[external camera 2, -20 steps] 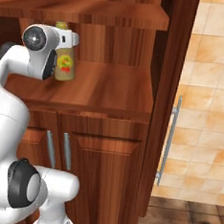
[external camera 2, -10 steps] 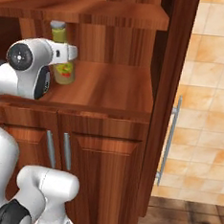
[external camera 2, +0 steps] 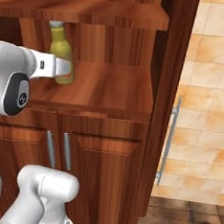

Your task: Sort all alcoholic drinks to one cabinet, and non-alcoholic drinks to the other.

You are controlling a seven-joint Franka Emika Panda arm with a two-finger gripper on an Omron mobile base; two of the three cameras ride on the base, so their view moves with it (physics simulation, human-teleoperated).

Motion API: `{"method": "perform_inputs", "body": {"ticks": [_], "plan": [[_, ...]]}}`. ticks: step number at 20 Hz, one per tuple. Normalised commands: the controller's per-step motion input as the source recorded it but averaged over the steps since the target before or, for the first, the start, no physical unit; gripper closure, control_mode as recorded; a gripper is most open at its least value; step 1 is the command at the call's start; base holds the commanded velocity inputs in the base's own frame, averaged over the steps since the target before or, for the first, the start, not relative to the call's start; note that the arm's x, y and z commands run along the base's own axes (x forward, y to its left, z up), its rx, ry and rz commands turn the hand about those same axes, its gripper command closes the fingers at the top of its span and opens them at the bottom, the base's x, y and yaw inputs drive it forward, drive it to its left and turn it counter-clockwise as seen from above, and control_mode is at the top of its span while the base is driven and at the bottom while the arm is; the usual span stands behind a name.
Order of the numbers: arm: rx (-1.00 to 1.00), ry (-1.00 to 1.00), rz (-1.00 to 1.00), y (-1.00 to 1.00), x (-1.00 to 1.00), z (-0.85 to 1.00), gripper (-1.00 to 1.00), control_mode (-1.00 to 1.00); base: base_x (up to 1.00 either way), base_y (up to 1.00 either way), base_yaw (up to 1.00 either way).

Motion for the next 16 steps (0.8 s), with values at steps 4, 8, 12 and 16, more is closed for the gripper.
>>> {"method": "perform_inputs", "body": {"ticks": [4,8,12,16], "plan": [[-0.02,0.23,-0.05,-0.25,-0.41,0.00,-1.00,-1.00,0.00,0.00,0.00],[-0.01,0.22,-0.01,-0.09,-0.14,-0.02,-1.00,-1.00,0.00,0.00,0.00],[0.00,0.17,0.00,0.00,-0.06,-0.11,-1.00,-1.00,0.00,0.00,0.00],[0.00,0.07,0.03,0.00,-0.02,-0.15,-1.00,-1.00,0.00,0.00,0.00]]}}
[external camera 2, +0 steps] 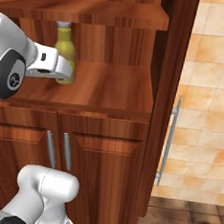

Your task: Sort all alcoholic drinks to one cabinet, and non-alcoholic drinks to the other.

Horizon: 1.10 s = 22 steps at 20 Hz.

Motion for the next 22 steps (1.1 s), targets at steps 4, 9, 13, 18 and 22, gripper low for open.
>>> {"method": "perform_inputs", "body": {"ticks": [4,9,13,18,22], "plan": [[-0.01,0.06,0.00,0.00,-0.26,-0.17,-1.00,-1.00,0.00,0.00,0.00],[0.00,0.00,0.00,0.00,0.00,0.00,-1.00,1.00,-0.73,-0.13,-0.01],[0.00,0.00,0.00,0.00,0.00,0.00,-1.00,1.00,-0.91,-0.28,-0.04],[0.00,0.00,0.00,0.00,0.00,0.00,-1.00,1.00,-0.63,-0.27,-0.10],[0.00,0.00,0.00,0.00,0.00,0.00,-1.00,1.00,-0.10,-0.10,-0.51]]}}
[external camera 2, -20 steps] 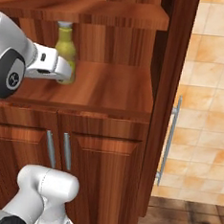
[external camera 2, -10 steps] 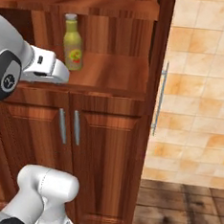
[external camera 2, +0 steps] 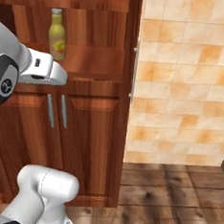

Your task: Sort all alcoholic drinks to one cabinet, and non-alcoholic drinks to the other.

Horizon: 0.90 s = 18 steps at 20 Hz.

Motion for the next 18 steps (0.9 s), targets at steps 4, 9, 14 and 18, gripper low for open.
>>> {"method": "perform_inputs", "body": {"ticks": [4,9,14,18], "plan": [[0.00,0.00,0.00,0.00,0.00,0.00,-1.00,1.00,-0.07,-0.21,-0.66],[0.00,0.00,0.00,0.00,0.00,0.00,-1.00,1.00,-0.18,-0.47,-0.64],[0.00,0.00,0.00,0.00,0.00,0.00,-1.00,1.00,-0.28,-0.54,-0.64],[0.00,0.00,0.00,0.00,0.00,0.00,-1.00,1.00,-0.33,-0.67,-0.58]]}}
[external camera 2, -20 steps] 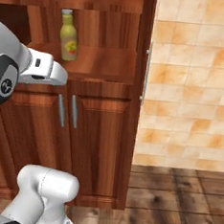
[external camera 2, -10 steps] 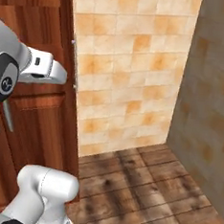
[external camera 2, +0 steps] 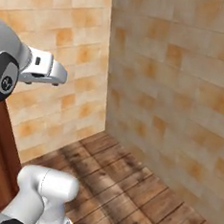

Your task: Sort all alcoholic drinks to one cabinet, and non-alcoholic drinks to the other.

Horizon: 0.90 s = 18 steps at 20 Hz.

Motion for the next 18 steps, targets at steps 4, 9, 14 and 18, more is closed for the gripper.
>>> {"method": "perform_inputs", "body": {"ticks": [4,9,14,18], "plan": [[0.00,0.00,0.00,0.00,0.00,0.00,-1.00,1.00,-0.09,-0.57,-0.55],[0.00,0.00,0.00,0.00,0.00,0.00,-1.00,1.00,0.07,-0.48,-0.52],[0.00,0.00,0.00,0.00,0.00,0.00,-1.00,1.00,0.47,-0.49,-0.51],[0.00,0.00,0.00,0.00,0.00,0.00,-1.00,1.00,0.54,-0.51,-0.52]]}}
